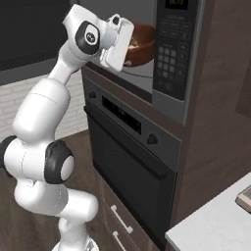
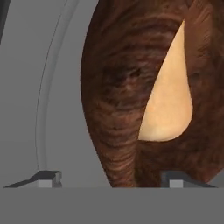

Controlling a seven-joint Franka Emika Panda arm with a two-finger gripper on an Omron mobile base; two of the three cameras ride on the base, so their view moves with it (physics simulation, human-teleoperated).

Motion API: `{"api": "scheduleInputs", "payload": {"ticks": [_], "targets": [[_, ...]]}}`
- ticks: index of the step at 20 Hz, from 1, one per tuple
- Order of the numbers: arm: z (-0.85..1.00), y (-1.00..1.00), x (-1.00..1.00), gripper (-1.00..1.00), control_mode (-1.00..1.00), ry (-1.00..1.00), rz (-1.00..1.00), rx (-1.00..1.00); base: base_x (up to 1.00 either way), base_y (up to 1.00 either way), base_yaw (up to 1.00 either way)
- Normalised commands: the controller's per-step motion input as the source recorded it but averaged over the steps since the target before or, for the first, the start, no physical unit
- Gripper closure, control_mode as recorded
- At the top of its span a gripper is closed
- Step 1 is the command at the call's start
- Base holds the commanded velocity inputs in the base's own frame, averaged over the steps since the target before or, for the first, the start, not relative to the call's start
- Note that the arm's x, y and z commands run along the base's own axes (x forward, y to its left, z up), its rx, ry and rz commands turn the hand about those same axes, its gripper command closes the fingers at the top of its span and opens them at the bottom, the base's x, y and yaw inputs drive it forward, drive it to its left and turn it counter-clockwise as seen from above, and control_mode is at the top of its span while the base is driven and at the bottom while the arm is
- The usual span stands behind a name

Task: Pick the squash from the sink and place it in the bowl. Then pick the bowl and place it in the microwave. Then close the microwave door and press the start button.

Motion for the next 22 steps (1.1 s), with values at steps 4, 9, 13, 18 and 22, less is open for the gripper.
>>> {"api": "scheduleInputs", "payload": {"ticks": [4,9,13,18,22], "targets": [[-0.11,0.04,0.0,-1.0,-1.0,-0.4,0.09,0.0,0.0,0.0,0.0],[-0.2,0.16,-0.04,-1.0,-1.0,-0.34,0.09,0.06,0.0,0.0,0.0],[0.06,0.45,-0.76,-1.0,-1.0,-0.31,0.13,0.16,0.0,0.0,0.0],[0.58,0.41,-0.98,-1.0,-1.0,-0.33,0.13,0.09,0.0,0.0,0.0],[0.44,0.41,-1.0,-1.0,-1.0,-0.26,0.09,0.04,0.0,0.0,0.0]]}}
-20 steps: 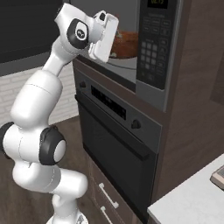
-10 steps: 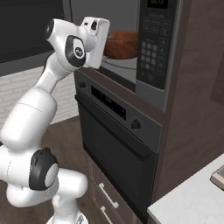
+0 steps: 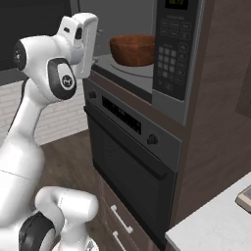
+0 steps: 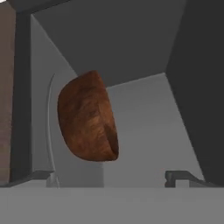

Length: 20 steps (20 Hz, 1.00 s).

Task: Pick the squash from the sink and place it in the bowl. Then pick the bowl and place it in the microwave. Then close the microwave door and press the start button.

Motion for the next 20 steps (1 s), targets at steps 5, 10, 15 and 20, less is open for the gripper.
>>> {"api": "scheduleInputs", "payload": {"ticks": [5,10,15,20], "targets": [[0.3,0.39,-1.0,-1.0,-1.0,-0.08,0.13,-0.07,0.0,0.0,0.0],[0.31,0.52,-1.0,-1.0,-1.0,0.01,0.09,-0.16,0.0,0.0,0.0],[0.12,0.53,-1.0,-1.0,-1.0,0.03,0.01,-0.22,0.0,0.0,0.0],[0.0,0.41,-0.96,-1.0,-1.0,0.0,0.0,-0.15,0.0,0.0,0.0]]}}
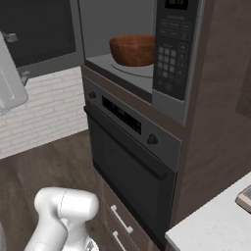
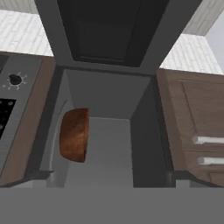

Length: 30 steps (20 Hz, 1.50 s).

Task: Pick the squash from the sink and place it in the bowl. Then pick the bowl and place it in the microwave. Then close the microwave door and press the start button.

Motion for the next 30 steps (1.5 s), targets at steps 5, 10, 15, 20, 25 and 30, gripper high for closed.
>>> {"api": "scheduleInputs", "payload": {"ticks": [5,10,15,20,25,30], "targets": [[-0.23,0.17,-0.89,-1.0,-1.0,0.0,0.0,0.0,0.0,0.0,0.0],[-0.3,0.43,-0.28,-1.0,-1.0,0.0,0.0,0.0,0.0,0.0,0.0],[-0.21,0.62,0.0,-1.0,-1.0,0.0,0.0,0.0,0.0,0.0,0.0],[-0.28,0.69,0.1,-1.0,-1.0,0.0,-0.02,0.0,0.0,0.0,0.0],[-0.29,0.57,0.11,-1.0,-1.0,0.0,-0.02,0.0,0.0,0.0,0.0],[-0.28,0.44,0.01,-1.0,-1.0,-0.01,-0.02,0.0,0.0,0.0,0.0]]}}
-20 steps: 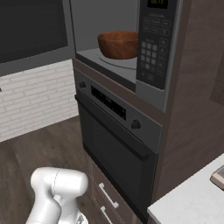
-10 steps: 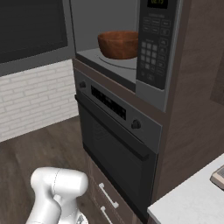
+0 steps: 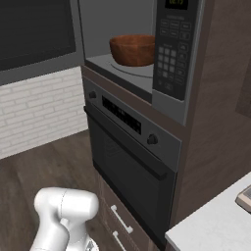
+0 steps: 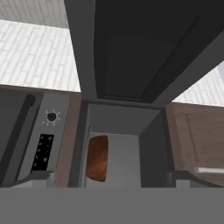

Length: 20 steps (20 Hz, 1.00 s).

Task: Pick the squash from the sink and place it in the bowl. Then pick the bowl and place it in the microwave. Then close the microwave door and press the start button.

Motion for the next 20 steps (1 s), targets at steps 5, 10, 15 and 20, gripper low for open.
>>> {"api": "scheduleInputs", "payload": {"ticks": [5,10,15,20], "targets": [[-0.34,0.51,0.0,-1.0,-1.0,-0.05,-0.04,0.0,0.0,0.0,0.0],[-0.37,0.58,0.1,-1.0,-1.0,-0.06,-0.06,0.0,0.0,0.0,0.0],[-0.29,0.57,0.21,-1.0,-1.0,0.0,-0.07,0.0,0.0,0.0,0.0],[-0.28,0.57,0.42,-1.0,-1.0,-0.03,-0.04,0.0,0.0,0.0,0.0]]}}
